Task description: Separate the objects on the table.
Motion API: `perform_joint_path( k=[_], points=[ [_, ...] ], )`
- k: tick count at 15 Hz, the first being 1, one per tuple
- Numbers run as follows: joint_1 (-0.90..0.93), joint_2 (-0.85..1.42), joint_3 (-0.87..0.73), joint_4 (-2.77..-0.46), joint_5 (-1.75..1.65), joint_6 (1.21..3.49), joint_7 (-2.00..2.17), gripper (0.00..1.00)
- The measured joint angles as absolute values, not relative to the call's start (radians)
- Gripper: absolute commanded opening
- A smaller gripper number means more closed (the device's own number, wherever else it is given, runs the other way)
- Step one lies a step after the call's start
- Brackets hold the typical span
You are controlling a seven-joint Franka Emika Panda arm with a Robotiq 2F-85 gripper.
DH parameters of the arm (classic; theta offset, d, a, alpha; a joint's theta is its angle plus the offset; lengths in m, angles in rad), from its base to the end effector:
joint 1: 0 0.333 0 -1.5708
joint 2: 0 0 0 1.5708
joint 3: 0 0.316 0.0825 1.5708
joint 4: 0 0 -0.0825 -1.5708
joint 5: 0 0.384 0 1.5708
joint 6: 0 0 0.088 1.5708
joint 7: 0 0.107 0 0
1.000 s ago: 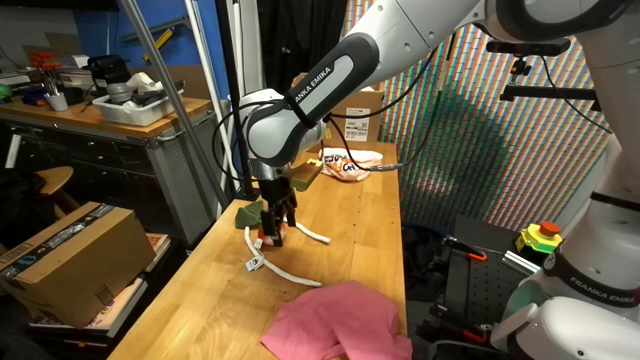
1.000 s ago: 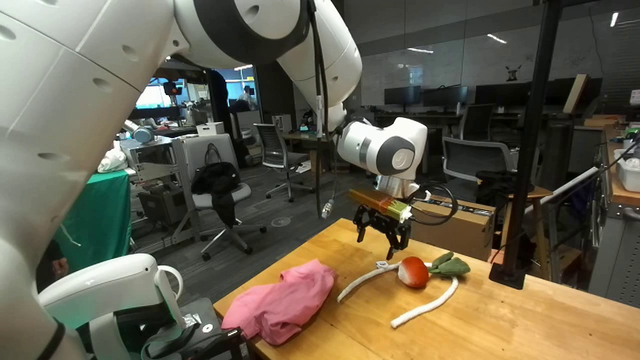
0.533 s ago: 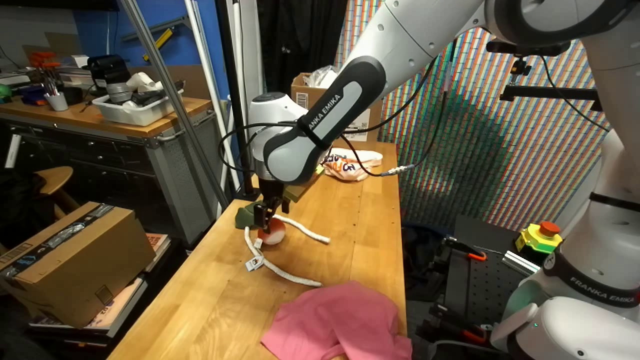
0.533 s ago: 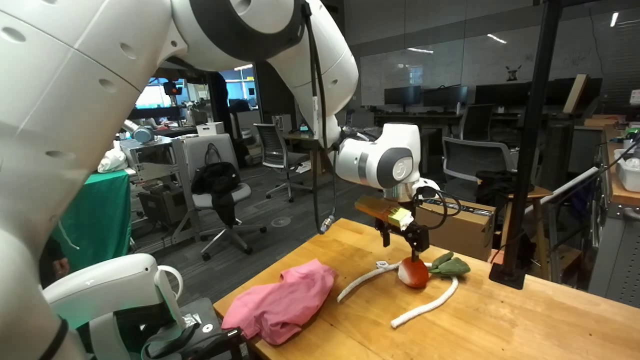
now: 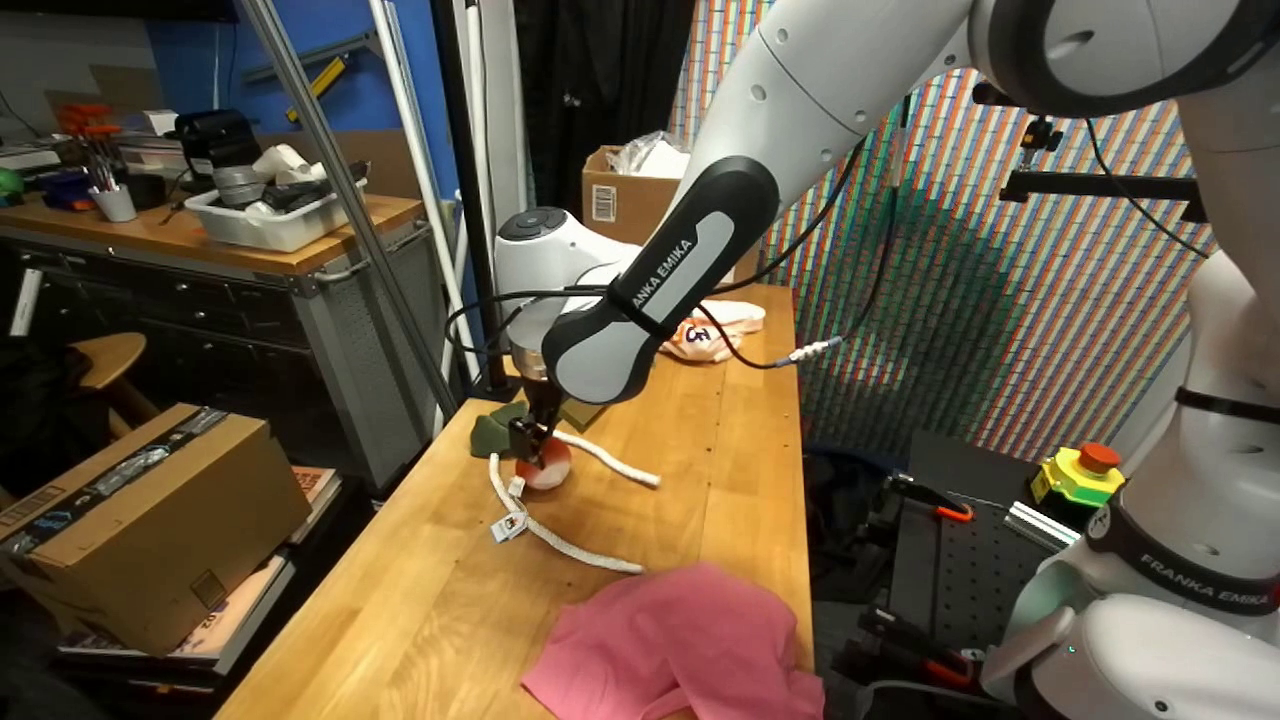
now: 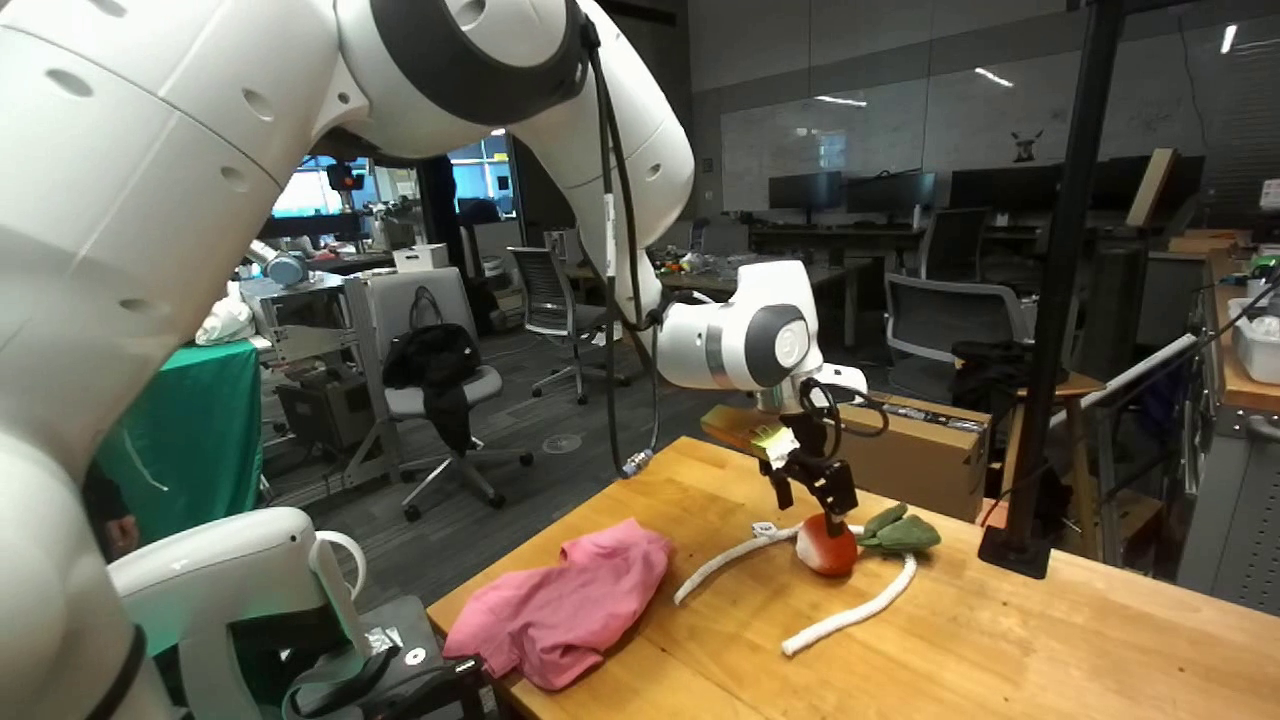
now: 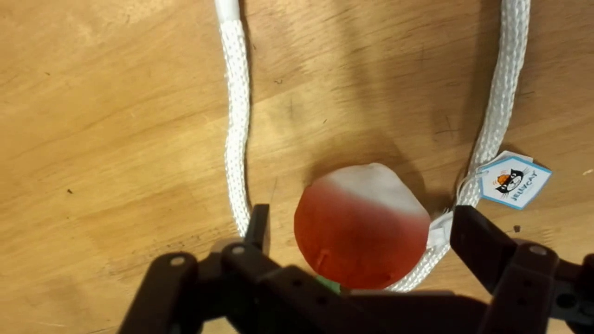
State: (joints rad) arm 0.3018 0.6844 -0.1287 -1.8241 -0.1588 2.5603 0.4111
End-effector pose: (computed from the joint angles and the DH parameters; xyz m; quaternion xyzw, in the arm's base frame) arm 0.6404 0.1195 0.1655 0.9953 -0.0380 0.0499 0.0742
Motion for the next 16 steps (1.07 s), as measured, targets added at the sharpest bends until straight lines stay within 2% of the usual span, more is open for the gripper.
perform_joint_path(
  k=[9,16],
  points=[
    [0.311,0.685,-0.119,-1.822,-0.158,2.56,0.447,1.0],
    [0.218,0.688,-0.02,-1.798,-0.106,2.56,0.279,1.0]
  ],
)
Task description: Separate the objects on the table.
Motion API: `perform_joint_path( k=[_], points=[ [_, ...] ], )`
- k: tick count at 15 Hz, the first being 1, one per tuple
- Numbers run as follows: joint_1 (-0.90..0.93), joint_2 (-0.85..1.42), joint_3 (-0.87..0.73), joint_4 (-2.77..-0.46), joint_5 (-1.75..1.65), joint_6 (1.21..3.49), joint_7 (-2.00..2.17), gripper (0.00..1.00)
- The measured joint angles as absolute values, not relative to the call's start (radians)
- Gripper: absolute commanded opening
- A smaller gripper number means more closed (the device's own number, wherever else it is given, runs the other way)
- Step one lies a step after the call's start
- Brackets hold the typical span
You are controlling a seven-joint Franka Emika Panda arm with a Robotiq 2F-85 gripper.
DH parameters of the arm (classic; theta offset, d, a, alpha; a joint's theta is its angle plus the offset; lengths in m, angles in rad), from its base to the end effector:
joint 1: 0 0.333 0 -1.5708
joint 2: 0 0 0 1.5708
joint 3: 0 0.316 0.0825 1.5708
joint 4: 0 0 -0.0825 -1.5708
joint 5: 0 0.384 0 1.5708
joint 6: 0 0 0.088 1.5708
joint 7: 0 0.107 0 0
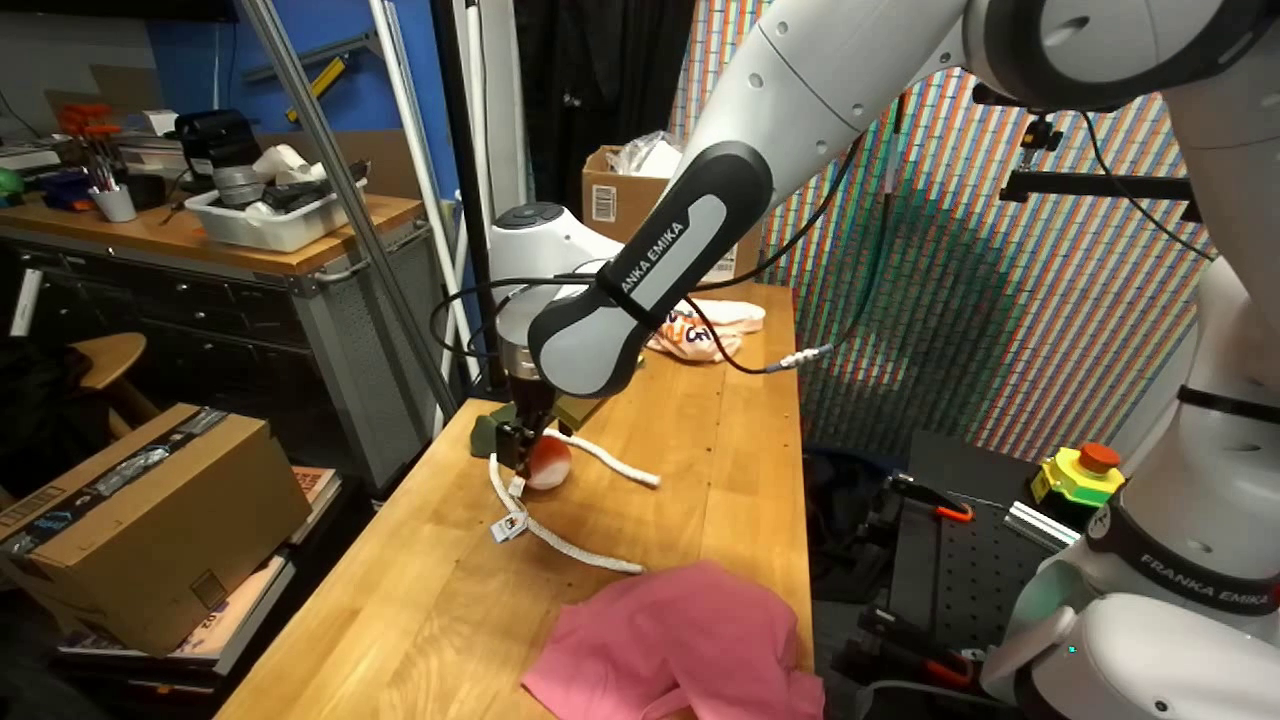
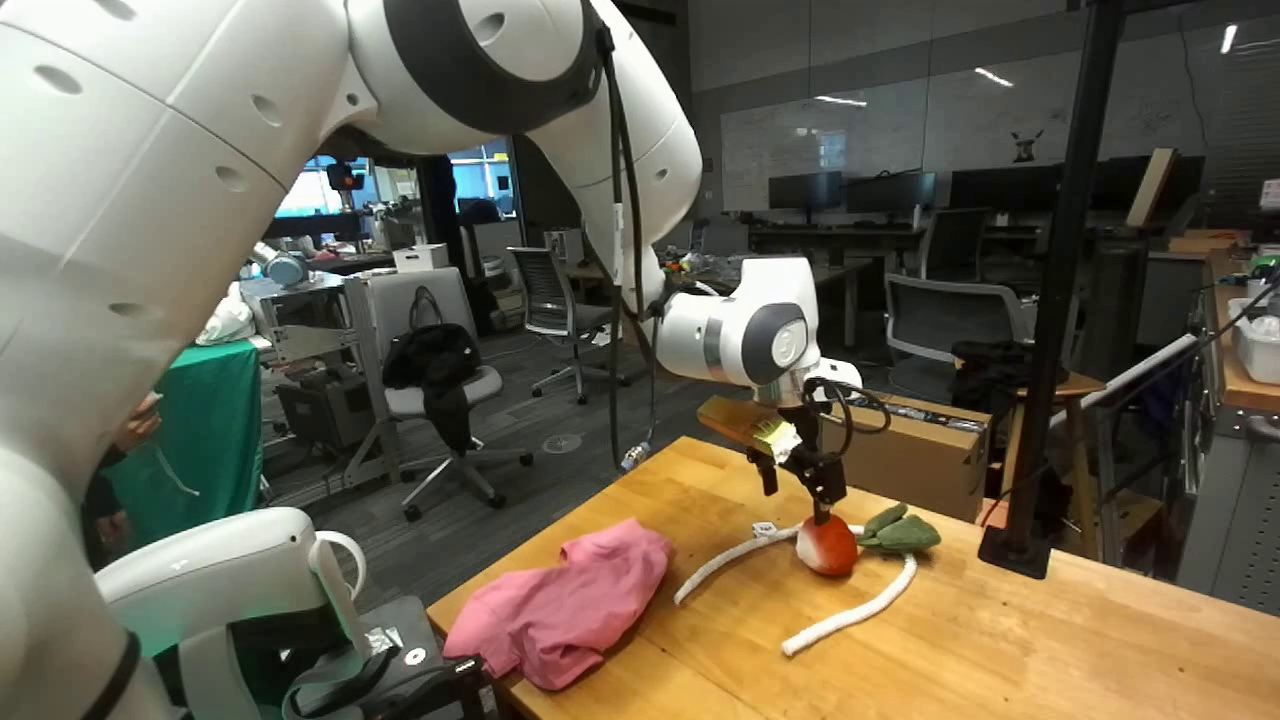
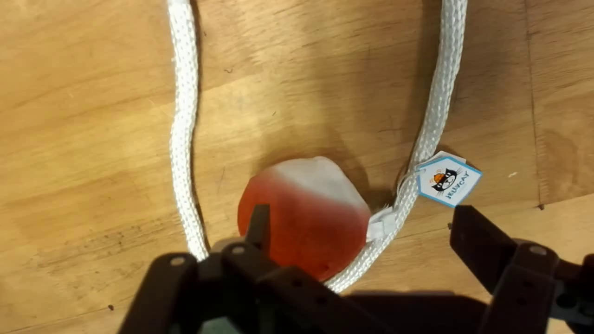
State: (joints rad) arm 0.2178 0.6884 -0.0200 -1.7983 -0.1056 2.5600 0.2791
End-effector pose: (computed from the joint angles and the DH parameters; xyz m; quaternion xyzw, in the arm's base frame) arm 0.6460 0.1320 0.1701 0.9986 0.0049 0.0441 0.0272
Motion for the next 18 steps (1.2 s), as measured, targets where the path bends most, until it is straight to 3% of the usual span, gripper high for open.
perform_joint_path(
  k=[18],
  points=[
    [0.093,0.824,0.087,-1.673,-0.014,2.481,0.035,1.0]
  ],
)
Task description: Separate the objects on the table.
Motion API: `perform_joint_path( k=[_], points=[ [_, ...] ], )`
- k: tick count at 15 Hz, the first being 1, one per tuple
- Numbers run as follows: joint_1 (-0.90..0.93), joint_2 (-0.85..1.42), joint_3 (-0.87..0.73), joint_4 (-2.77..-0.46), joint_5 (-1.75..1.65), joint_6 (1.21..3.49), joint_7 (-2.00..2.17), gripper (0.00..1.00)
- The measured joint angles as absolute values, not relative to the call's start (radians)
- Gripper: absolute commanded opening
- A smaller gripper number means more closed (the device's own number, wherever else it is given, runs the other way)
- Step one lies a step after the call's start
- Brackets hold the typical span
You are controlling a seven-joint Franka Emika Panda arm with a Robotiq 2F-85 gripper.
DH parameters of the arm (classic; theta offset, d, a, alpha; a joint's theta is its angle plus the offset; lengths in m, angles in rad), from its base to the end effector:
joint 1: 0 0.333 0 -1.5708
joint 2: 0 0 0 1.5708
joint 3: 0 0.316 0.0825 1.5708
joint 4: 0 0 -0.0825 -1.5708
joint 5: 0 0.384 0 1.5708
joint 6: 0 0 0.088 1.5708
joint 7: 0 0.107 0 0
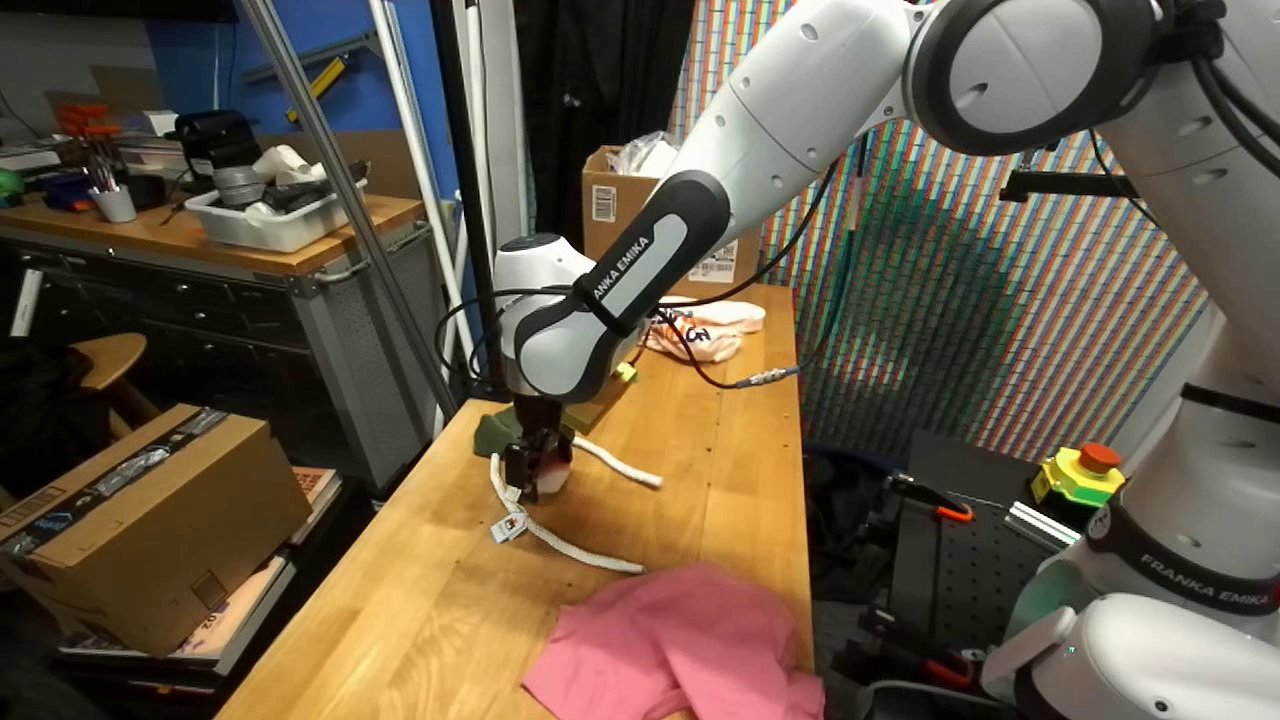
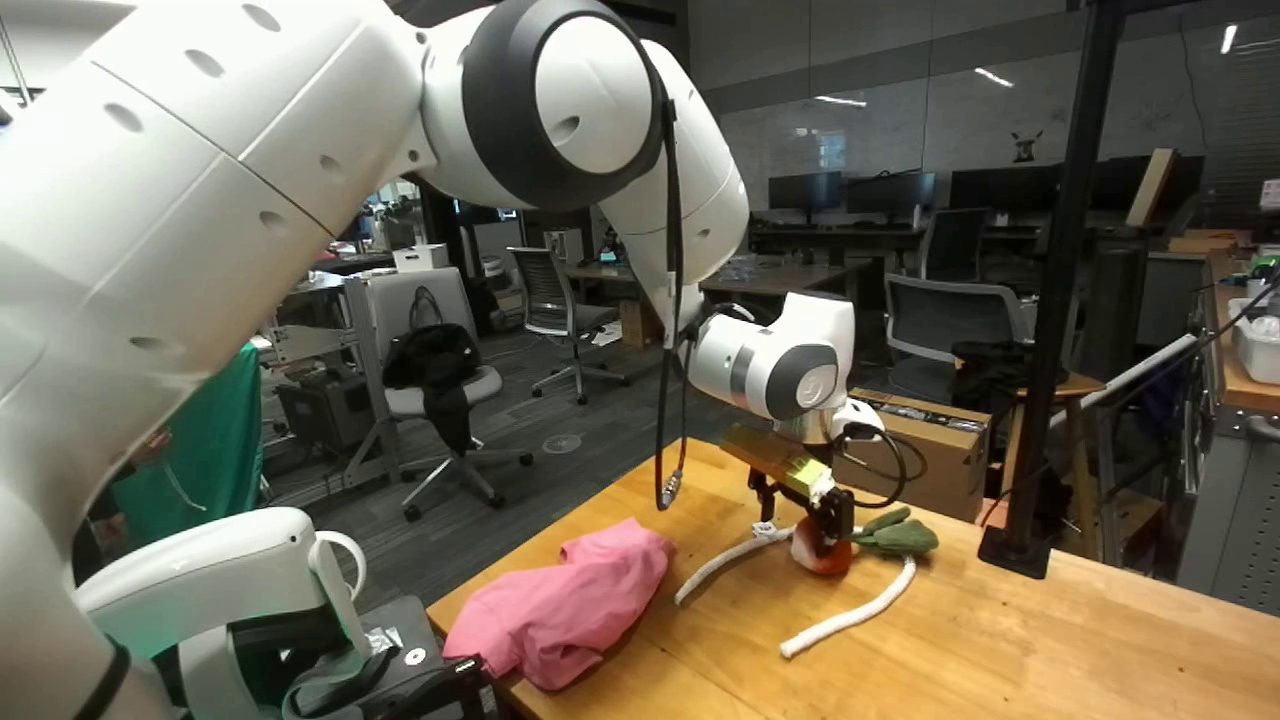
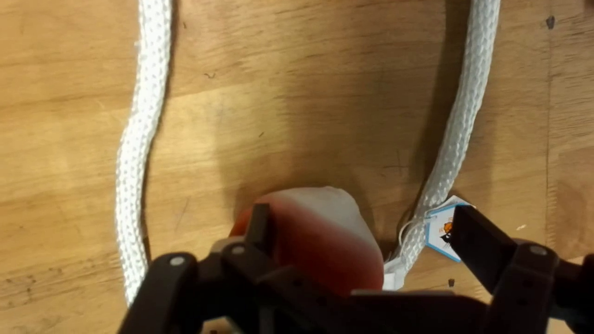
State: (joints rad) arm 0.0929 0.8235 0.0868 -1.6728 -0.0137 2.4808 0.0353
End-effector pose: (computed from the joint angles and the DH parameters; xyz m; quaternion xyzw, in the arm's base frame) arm 0.6617 0.1149 0.1234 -0.9976 -0.0639 0.0092 0.0269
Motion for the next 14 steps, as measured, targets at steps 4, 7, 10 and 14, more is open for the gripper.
perform_joint_path(
  k=[4,7,10,14],
  points=[
    [0.094,0.844,0.073,-1.652,-0.015,2.481,0.035,1.0],
    [0.094,0.865,0.059,-1.626,-0.017,2.481,0.035,1.0],
    [0.093,0.885,0.045,-1.601,-0.017,2.481,0.035,0.75],
    [0.093,0.901,0.032,-1.577,-0.017,2.481,0.036,0.49]
  ],
)
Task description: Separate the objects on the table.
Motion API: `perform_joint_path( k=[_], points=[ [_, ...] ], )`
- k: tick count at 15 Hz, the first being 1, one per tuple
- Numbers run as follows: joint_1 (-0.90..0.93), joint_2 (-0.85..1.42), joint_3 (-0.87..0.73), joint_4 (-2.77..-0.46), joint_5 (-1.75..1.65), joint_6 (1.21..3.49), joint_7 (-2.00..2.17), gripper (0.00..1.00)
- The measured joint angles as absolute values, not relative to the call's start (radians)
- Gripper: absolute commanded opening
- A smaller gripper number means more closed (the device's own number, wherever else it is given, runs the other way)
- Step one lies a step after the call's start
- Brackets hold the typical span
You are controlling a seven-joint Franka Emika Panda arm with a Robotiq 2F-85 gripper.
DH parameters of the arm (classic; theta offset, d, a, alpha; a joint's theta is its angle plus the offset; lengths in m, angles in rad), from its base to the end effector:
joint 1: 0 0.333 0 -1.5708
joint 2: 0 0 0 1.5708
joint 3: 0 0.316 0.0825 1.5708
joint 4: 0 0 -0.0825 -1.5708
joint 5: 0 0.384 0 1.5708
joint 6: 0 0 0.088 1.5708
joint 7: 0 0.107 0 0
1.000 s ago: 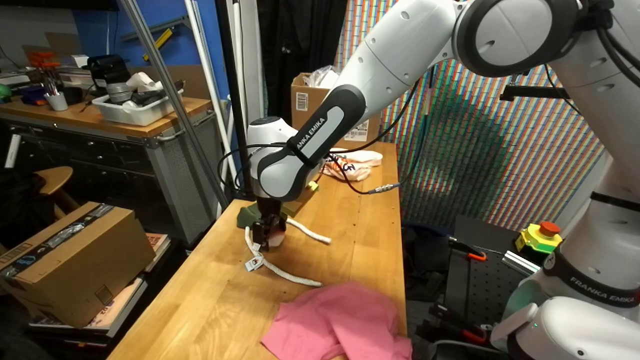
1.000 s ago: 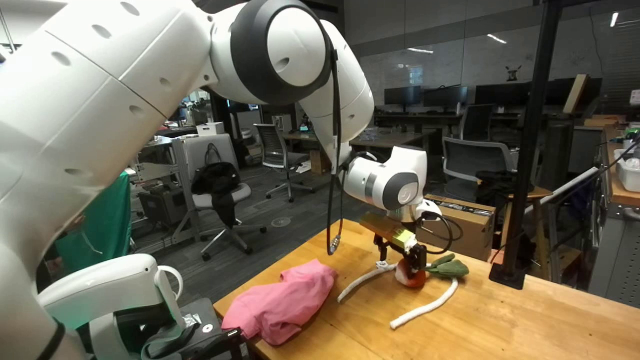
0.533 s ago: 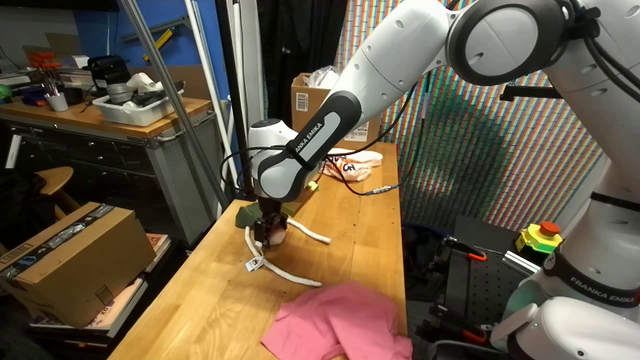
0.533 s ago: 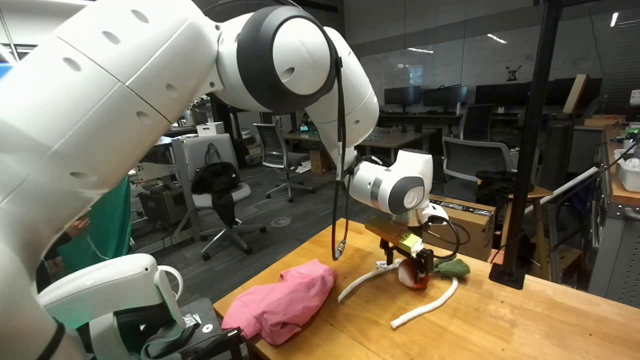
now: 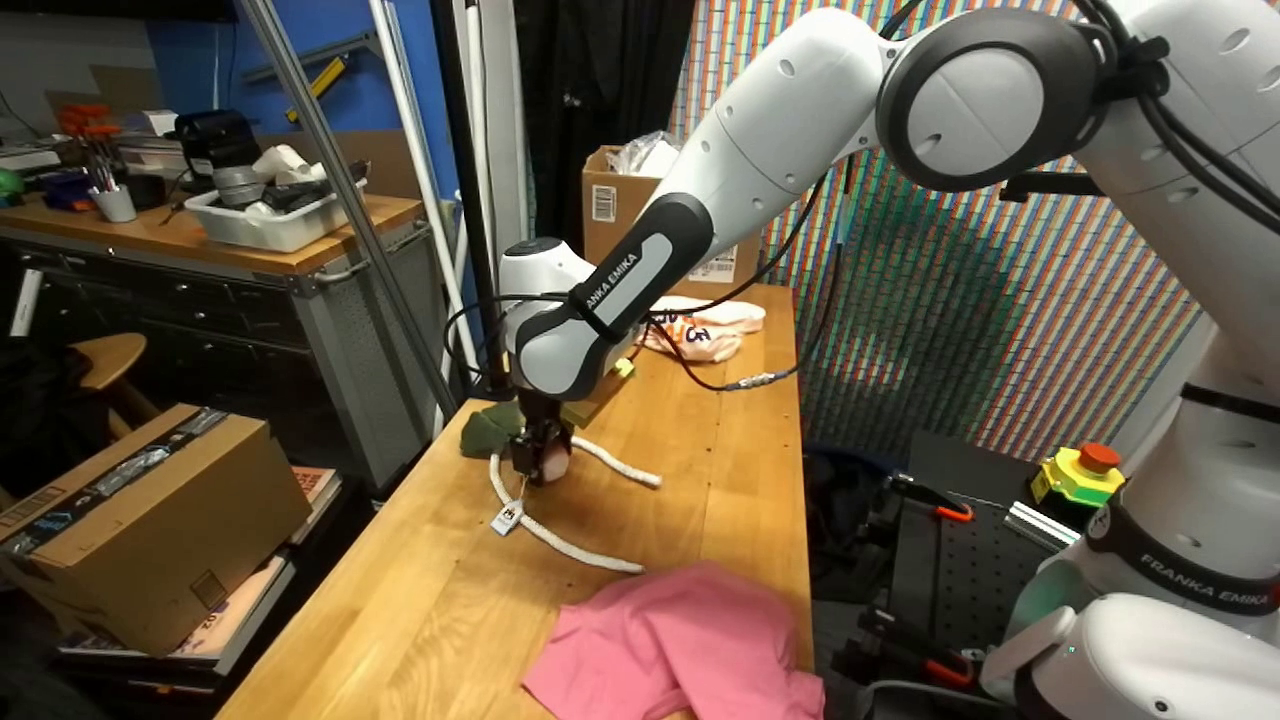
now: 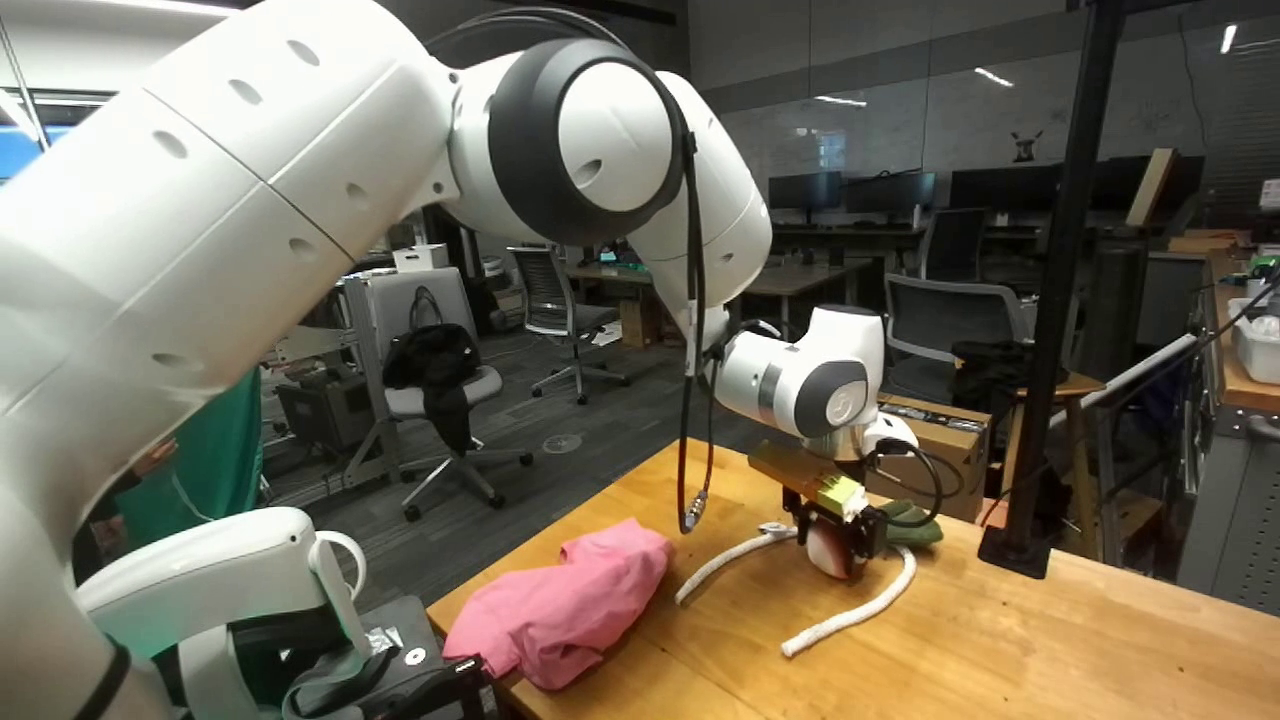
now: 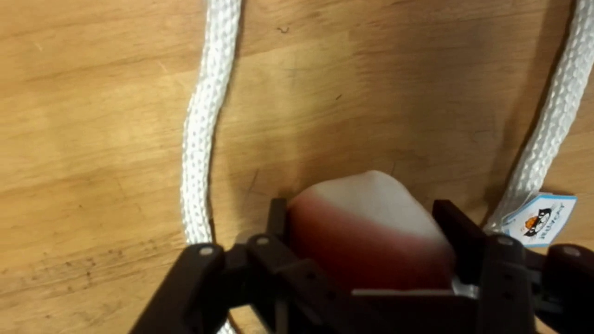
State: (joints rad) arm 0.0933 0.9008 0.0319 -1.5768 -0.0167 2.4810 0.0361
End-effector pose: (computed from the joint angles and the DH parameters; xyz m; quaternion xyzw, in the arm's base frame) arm 0.6839 0.0835 0.1065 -0.9990 -0.0450 -0.0014 0.0075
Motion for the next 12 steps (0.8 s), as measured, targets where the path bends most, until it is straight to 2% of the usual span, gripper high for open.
perform_joint_path(
  k=[5,7,8,10,12],
  points=[
    [0.093,0.903,0.022,-1.564,-0.017,2.481,0.037,0.13],
    [0.093,0.903,0.02,-1.56,-0.017,2.481,0.042,0.04],
    [0.093,0.901,0.018,-1.559,-0.017,2.481,0.045,0.07],
    [0.095,0.895,0.013,-1.559,-0.017,2.481,0.057,0.03],
    [0.1,0.885,0.005,-1.56,-0.018,2.481,0.072,0.05]
  ],
)
